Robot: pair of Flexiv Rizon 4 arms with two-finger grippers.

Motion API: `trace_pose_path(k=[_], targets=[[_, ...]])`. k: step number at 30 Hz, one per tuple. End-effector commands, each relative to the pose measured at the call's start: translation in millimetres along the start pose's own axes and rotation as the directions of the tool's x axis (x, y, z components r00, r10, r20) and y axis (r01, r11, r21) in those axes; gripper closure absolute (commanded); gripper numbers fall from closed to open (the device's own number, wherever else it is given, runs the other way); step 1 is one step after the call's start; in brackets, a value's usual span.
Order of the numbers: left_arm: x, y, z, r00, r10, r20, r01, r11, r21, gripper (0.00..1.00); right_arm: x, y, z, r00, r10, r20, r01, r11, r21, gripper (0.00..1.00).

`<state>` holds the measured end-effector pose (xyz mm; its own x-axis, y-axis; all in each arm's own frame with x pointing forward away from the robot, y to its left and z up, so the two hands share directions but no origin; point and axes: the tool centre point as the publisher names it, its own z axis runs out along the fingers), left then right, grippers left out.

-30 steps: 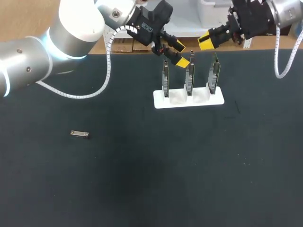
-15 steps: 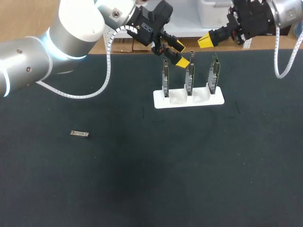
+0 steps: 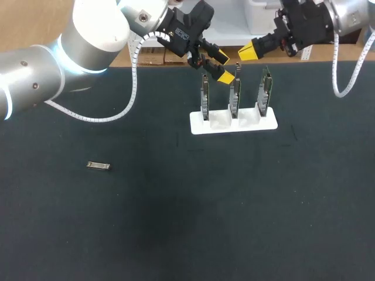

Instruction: Pick up the optical module with the left hand, and insert it into the network port with the right hand.

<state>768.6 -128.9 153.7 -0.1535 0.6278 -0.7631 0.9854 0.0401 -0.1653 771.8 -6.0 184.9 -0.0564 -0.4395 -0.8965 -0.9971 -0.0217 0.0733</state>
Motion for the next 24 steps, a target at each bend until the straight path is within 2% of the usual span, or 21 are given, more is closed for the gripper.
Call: trace_pose_path(k=[1, 24], targets=[[-0.4, -0.1, -1, 1.000, 0.000, -0.003, 0.000, 1.000, 0.000, 0.00, 2, -4, 6, 1.000, 0.006, -0.006, -0.006, 1.000, -0.007, 1.00], [-0.4, -0.1, -1, 1.000, 0.000, -0.003, 0.000, 1.000, 0.000, 0.00, 17, -10, 17, 0.998, 0.027, -0.059, -0.028, 1.000, -0.015, 1.00]])
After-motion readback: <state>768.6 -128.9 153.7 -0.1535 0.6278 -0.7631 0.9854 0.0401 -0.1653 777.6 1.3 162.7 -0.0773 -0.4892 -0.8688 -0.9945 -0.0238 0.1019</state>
